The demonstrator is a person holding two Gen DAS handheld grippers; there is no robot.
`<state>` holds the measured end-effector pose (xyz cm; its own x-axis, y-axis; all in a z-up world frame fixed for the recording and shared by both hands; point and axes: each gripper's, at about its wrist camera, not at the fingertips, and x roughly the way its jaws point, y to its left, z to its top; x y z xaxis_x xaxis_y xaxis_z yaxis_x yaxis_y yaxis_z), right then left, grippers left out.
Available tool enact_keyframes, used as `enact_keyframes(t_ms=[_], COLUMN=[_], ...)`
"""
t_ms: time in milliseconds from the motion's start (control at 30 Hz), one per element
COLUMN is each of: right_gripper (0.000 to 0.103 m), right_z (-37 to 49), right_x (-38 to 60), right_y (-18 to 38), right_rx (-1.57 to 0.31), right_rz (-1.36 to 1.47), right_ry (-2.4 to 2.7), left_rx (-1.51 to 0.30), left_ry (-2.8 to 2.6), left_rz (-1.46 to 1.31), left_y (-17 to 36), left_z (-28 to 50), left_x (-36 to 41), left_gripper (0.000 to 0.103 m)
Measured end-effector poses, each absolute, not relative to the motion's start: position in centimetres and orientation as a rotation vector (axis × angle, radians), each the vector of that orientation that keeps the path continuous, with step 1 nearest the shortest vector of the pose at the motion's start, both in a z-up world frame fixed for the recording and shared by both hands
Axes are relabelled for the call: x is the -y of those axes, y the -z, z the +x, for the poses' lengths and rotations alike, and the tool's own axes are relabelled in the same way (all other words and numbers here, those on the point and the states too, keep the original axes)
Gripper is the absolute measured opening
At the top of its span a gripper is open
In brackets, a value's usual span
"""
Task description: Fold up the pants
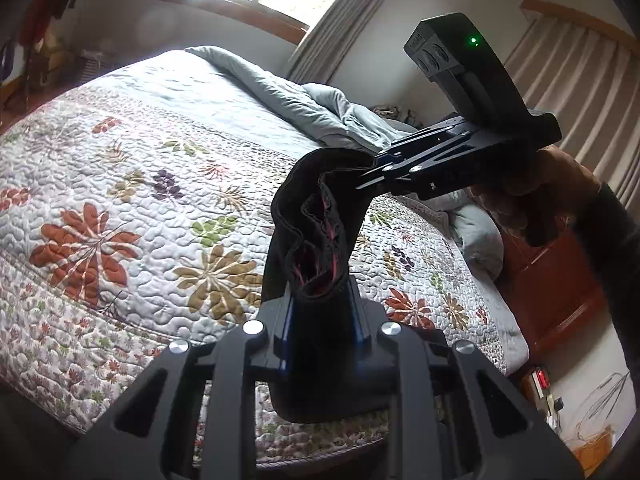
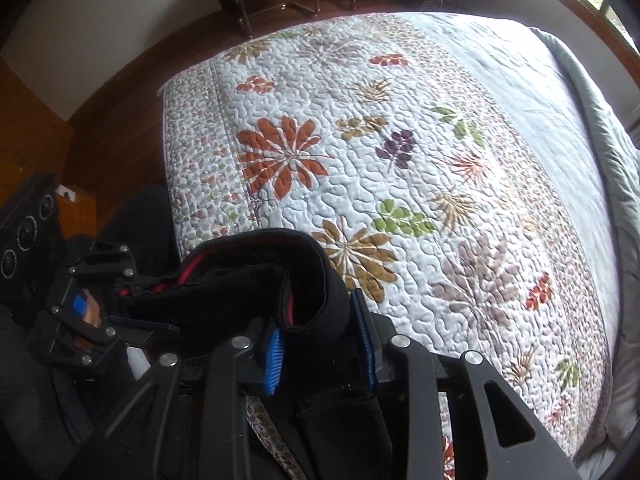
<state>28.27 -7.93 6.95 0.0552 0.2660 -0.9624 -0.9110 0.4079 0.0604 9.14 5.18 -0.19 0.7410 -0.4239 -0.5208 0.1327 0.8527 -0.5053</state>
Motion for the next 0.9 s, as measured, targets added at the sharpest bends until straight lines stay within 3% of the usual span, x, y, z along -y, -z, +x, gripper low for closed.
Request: enact_keyframes(t_ms=[900], right_gripper=[0.029], right_z=[27.5], right_x=[22.9], right_y=[-8.8], right_rx=[-1.075], right_rz=[-0.555], right_ry=[-0.847], left_rx=[-0.665], left_ry=[0.495], left_rz=[-0.216], left_y=[-2.7], left_z=[9.8], left_x=[7.7], left_gripper=[0.021])
